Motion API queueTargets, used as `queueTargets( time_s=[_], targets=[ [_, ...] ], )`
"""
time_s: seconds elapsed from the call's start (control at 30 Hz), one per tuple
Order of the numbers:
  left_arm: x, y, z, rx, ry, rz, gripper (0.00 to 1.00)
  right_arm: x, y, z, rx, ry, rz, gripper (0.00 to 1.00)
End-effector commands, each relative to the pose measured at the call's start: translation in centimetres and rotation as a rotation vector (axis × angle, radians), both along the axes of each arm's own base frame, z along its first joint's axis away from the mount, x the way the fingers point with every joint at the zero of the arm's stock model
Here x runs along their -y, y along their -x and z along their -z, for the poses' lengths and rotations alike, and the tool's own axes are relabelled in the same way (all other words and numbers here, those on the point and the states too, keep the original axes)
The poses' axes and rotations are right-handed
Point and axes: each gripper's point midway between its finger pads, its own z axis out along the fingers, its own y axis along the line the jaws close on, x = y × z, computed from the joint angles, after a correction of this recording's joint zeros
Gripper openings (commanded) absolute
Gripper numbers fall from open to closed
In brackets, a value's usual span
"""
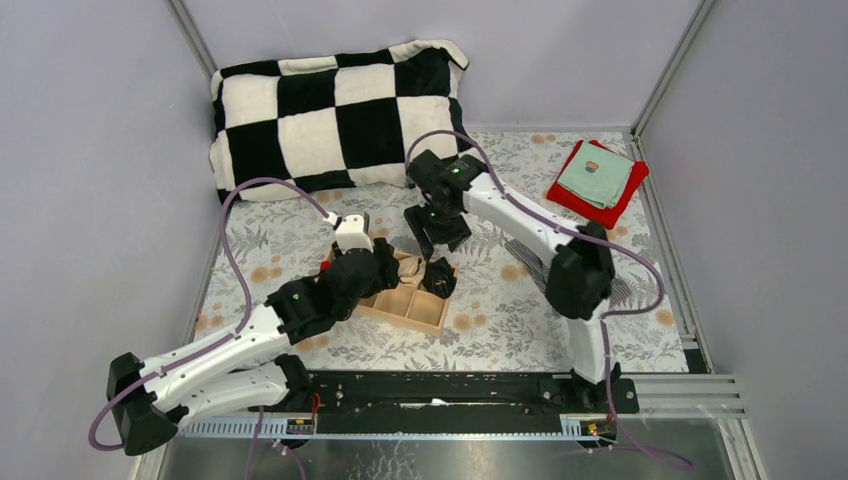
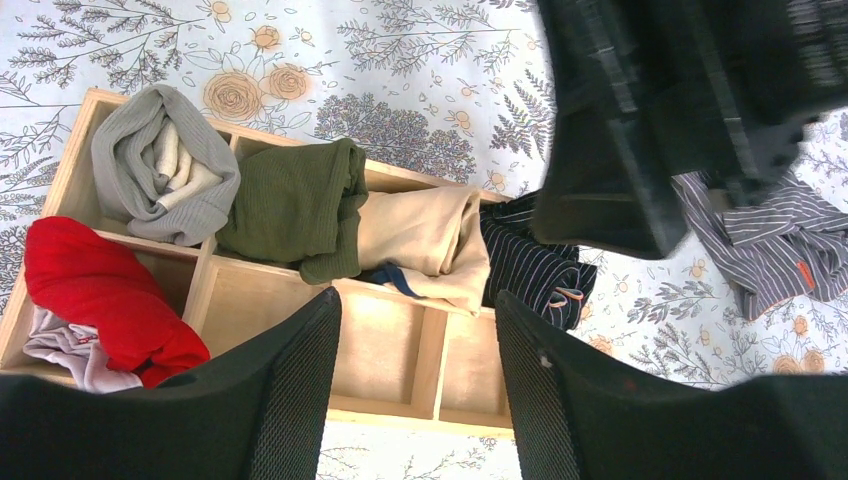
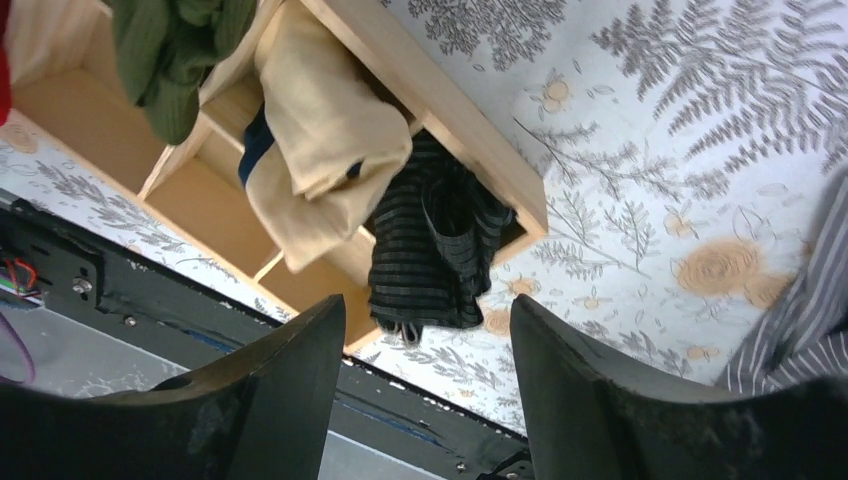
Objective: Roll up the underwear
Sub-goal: Place the underwear in the storage box, then move the storage box to the corner of the board.
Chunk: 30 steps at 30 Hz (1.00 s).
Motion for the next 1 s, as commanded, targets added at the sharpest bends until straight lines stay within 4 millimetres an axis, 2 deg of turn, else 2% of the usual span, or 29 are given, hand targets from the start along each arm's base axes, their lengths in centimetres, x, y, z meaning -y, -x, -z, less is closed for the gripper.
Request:
queueTargets(
  time_s=[0.0,0.17,0.27,0.33,0.47,0.53,0.67,0.77,0.97],
  targets=[
    [-0.3,-0.2,-1.1,0.022,0.009,-0.024,0.65,2.0,-0.1,-5.3,0.147,-0.071,0.086,0.68],
    [0.1,-0.4,-1.1,0.016,0.021,0.012,0.69,4.3,0.6,-7.3,0.286,-0.196,0.244,0.68],
    [-0.1,-1.3,-1.1,-0.006,0.039,0.021,0.7,5.2,1.9,-6.3,0.318,-0.307,0.366,0.68],
    [-0.5,-2.1,-1.4,-0.014,0.061,0.02,0.7,5.7,2.7,-5.6,0.325,-0.372,0.439,0.65],
    [-1.5,-3.5,-2.3,-0.007,0.061,0.021,0.7,7.2,3.9,-2.7,0.303,-0.366,0.533,0.47],
    [-1.9,-4.1,-3.0,0.001,0.053,0.021,0.71,7.2,4.1,-1.2,0.283,-0.356,0.549,0.4],
    [-2.6,-4.7,-4.1,0.007,0.043,0.016,0.72,7.8,3.7,2.4,0.271,-0.268,0.579,0.35],
    [-3.3,-4.7,-5.1,0.02,0.047,0.004,0.73,6.8,3.3,4.3,0.238,-0.268,0.577,0.35],
    [-4.5,-4.5,-6.1,0.034,0.049,-0.017,0.74,3.5,1.1,6.8,0.193,-0.256,0.514,0.35]
  ],
)
